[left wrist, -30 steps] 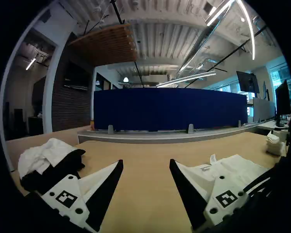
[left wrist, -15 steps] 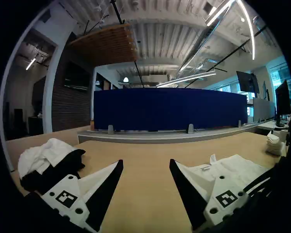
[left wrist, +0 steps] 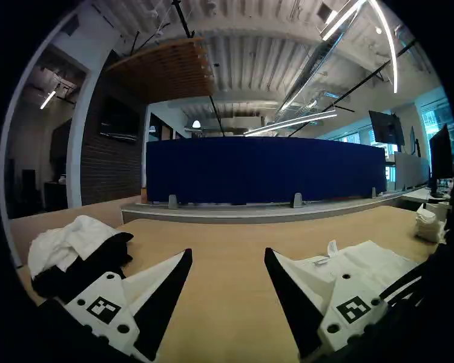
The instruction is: Fold towel
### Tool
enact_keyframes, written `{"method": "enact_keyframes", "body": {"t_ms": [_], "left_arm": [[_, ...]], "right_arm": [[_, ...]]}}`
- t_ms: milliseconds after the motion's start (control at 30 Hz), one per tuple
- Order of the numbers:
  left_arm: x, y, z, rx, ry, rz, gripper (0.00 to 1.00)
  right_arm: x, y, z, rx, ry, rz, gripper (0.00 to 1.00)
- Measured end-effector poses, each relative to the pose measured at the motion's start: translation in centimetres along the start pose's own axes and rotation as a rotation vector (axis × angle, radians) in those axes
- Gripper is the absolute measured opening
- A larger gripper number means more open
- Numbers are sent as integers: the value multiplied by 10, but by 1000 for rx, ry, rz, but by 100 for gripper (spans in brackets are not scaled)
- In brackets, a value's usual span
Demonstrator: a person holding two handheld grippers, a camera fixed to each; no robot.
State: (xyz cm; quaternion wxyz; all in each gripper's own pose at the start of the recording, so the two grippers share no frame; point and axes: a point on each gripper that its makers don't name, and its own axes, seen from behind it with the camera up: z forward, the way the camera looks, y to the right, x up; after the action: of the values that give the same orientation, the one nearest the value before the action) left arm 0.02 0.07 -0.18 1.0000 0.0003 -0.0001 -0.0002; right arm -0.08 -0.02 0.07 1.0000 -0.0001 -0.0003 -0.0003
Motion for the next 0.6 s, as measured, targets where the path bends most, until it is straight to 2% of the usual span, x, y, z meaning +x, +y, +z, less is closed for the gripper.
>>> {"method": "enact_keyframes", "body": {"t_ms": [600], "left_arm": [[0, 0, -2, 0, 0, 1, 88]], "right_arm": [[0, 0, 0, 0, 0, 0, 100]]}}
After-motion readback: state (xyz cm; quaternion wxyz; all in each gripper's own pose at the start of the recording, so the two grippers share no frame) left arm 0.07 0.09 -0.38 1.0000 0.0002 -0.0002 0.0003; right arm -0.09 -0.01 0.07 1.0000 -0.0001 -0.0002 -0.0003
